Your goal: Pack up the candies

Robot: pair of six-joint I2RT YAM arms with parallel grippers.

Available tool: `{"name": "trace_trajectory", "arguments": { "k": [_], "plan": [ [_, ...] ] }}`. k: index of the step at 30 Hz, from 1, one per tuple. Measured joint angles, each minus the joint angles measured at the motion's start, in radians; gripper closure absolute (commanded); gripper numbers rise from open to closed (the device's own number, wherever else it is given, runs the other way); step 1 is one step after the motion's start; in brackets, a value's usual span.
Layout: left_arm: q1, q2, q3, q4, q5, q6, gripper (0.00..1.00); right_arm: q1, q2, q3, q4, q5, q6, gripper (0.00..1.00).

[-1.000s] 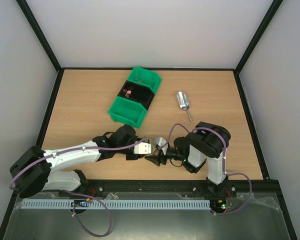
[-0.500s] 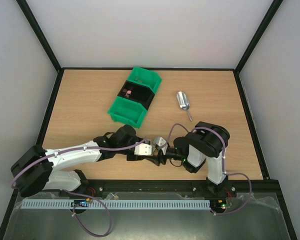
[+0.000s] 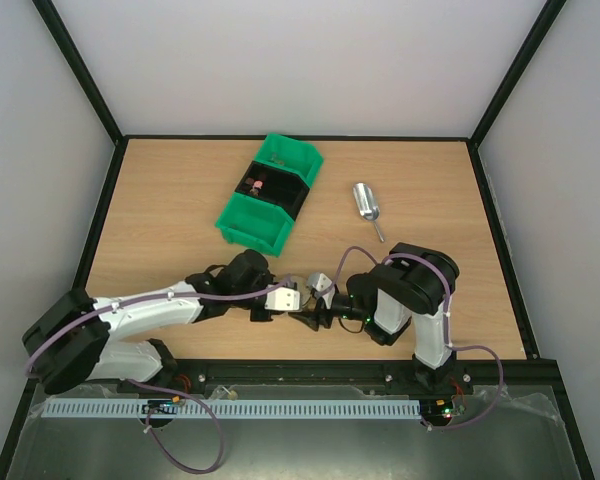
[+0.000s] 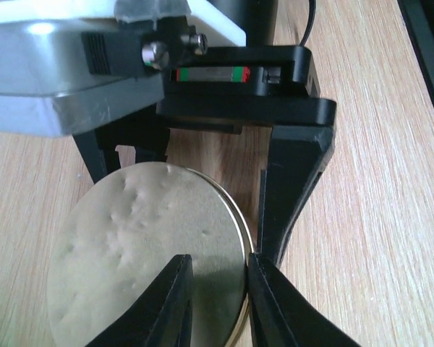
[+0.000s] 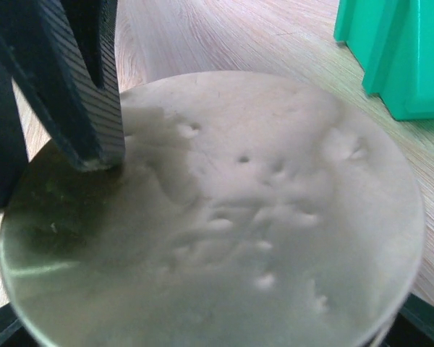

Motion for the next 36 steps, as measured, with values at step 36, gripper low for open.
{"name": "trace_trajectory", "arguments": {
  "k": [36],
  "plan": [
    [-0.027, 0.039, 0.013, 0.038, -0.043, -0.024, 0.76, -0.001, 0.004, -0.001, 0.006, 0.015, 0.001, 0.73]
  ]
}}
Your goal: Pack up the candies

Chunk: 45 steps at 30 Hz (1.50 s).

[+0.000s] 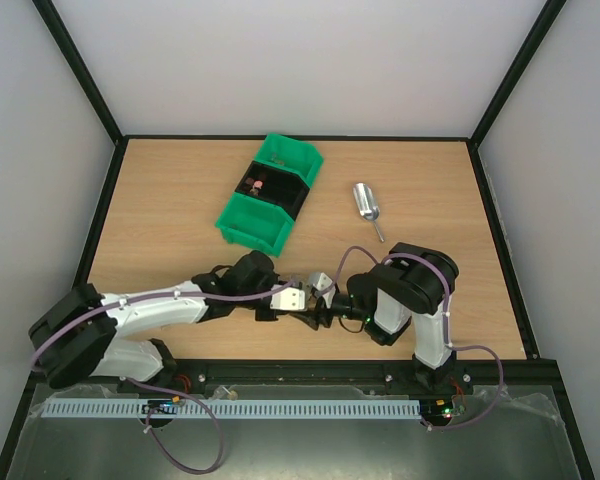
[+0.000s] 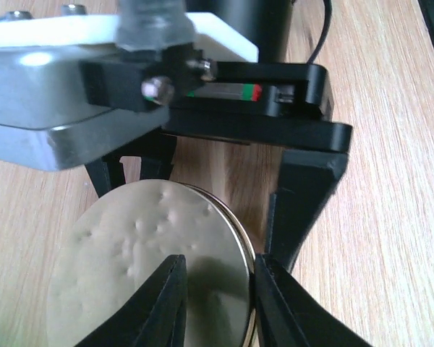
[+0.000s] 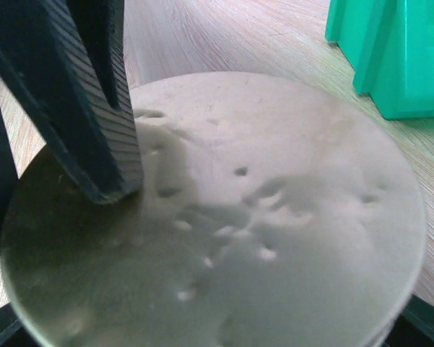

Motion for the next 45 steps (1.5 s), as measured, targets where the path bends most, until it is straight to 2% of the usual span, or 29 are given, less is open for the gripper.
{"name": "trace_trajectory", "arguments": {
  "k": [5, 11, 16, 21, 28, 30, 36, 42, 45],
  "plan": [
    [0.028, -0.058, -0.062, 0.029, 0.005, 0.058, 0.77, 0.000, 0.000, 0.004, 0.000, 0.004, 0.003, 0.73],
    [0.138, -0.129, -0.124, 0.025, 0.023, 0.154, 0.77, -0.001, 0.001, 0.005, -0.002, 0.026, 0.003, 0.73],
    [0.256, -0.175, -0.158, -0.111, -0.068, 0.193, 0.67, 0.001, 0.001, -0.004, 0.006, -0.004, 0.004, 0.73],
    [0.163, -0.257, -0.127, -0.192, -0.034, 0.142, 0.57, 0.001, 0.001, -0.004, 0.005, -0.013, 0.008, 0.73],
    [0.014, -0.130, -0.036, -0.094, -0.004, 0.016, 0.55, 0.001, 0.001, -0.004, 0.006, -0.014, 0.011, 0.73],
    [-0.007, -0.080, -0.027, -0.058, -0.004, -0.004, 0.57, 0.001, 0.001, -0.003, 0.006, -0.015, 0.011, 0.73],
    [-0.017, -0.007, -0.006, 0.008, -0.027, -0.022, 0.75, -0.002, 0.001, -0.004, 0.006, -0.012, 0.007, 0.73],
    [-0.008, -0.054, -0.061, 0.042, -0.032, 0.026, 0.79, -0.003, 0.001, -0.001, 0.006, -0.010, 0.011, 0.74],
    [0.032, -0.084, -0.098, 0.066, -0.014, 0.068, 0.78, -0.003, 0.002, 0.001, 0.003, 0.000, 0.011, 0.74]
  ]
}}
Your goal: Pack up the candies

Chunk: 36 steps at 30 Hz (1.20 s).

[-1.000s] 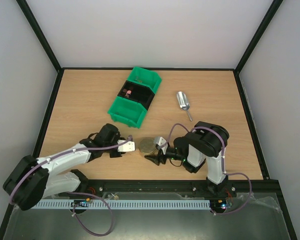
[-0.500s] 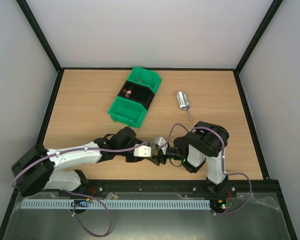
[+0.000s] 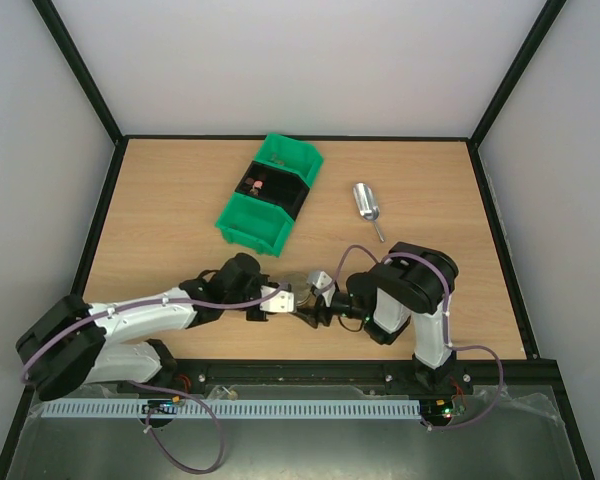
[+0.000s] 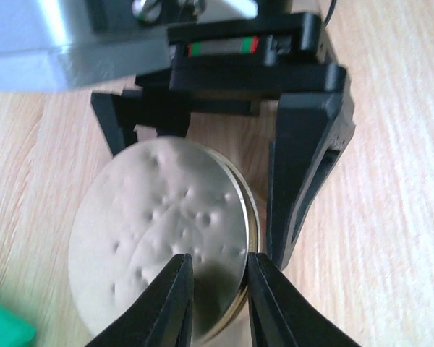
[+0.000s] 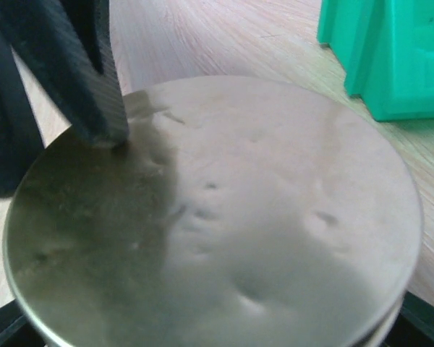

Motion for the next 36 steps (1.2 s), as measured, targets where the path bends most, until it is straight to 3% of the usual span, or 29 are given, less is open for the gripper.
{"name": "trace_trajectory", "arguments": {
  "k": [7, 12, 16, 21, 27, 36],
  "plan": [
    [0.122, -0.048, -0.033, -0.026, 0.022, 0.104, 0.75, -0.004, 0.002, 0.004, -0.002, 0.029, 0.000, 0.74],
    [0.203, -0.090, -0.042, -0.201, -0.061, 0.116, 0.66, 0.002, 0.002, -0.006, 0.007, -0.022, 0.001, 0.74],
    [0.141, -0.164, -0.019, -0.278, -0.045, 0.068, 0.59, 0.002, 0.003, -0.006, 0.007, -0.031, 0.004, 0.74],
    [-0.010, -0.130, 0.059, -0.234, -0.028, -0.040, 0.56, 0.002, 0.005, -0.005, 0.008, -0.035, 0.005, 0.74],
    [-0.074, -0.005, 0.092, -0.136, -0.022, -0.101, 0.59, 0.002, 0.005, -0.004, 0.008, -0.036, 0.005, 0.75],
    [-0.065, 0.052, 0.073, -0.060, -0.044, -0.069, 0.79, -0.001, 0.006, -0.002, 0.008, -0.026, -0.011, 0.77]
  ]
}}
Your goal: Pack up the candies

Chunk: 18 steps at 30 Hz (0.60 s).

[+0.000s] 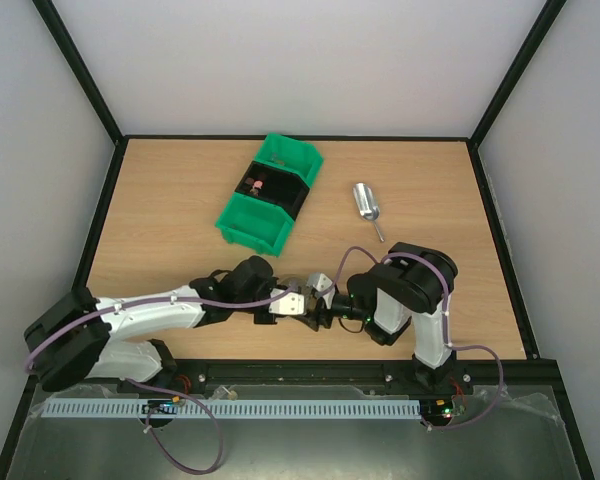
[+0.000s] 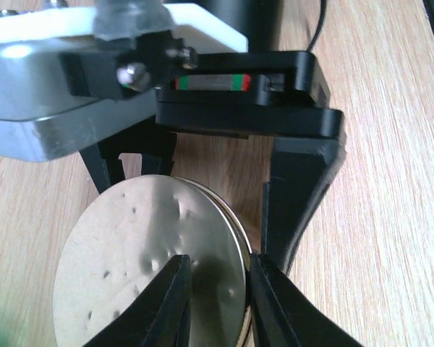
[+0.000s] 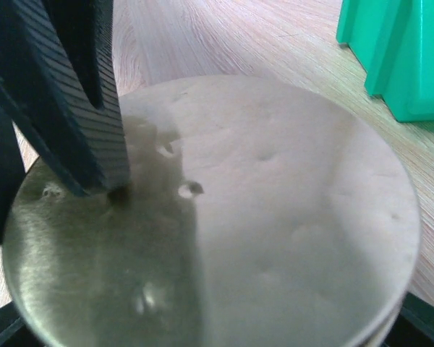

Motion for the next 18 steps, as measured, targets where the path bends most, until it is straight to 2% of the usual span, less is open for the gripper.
{"name": "trace_trajectory", "arguments": {
  "k": [6, 12, 16, 18],
  "plan": [
    [0.036, -0.084, -0.074, 0.009, 0.008, 0.067, 0.80, 0.001, 0.003, 0.005, -0.001, 0.000, -0.002, 0.78],
    [0.117, -0.150, -0.127, 0.006, 0.020, 0.139, 0.78, 0.002, 0.004, 0.006, -0.002, 0.003, -0.004, 0.78],
    [0.187, -0.196, -0.145, -0.094, -0.029, 0.154, 0.61, 0.003, 0.004, 0.001, 0.000, -0.016, -0.002, 0.77],
    [0.181, -0.237, -0.147, -0.161, -0.028, 0.147, 0.58, 0.003, 0.004, 0.001, 0.000, -0.018, 0.001, 0.77]
  ]
}}
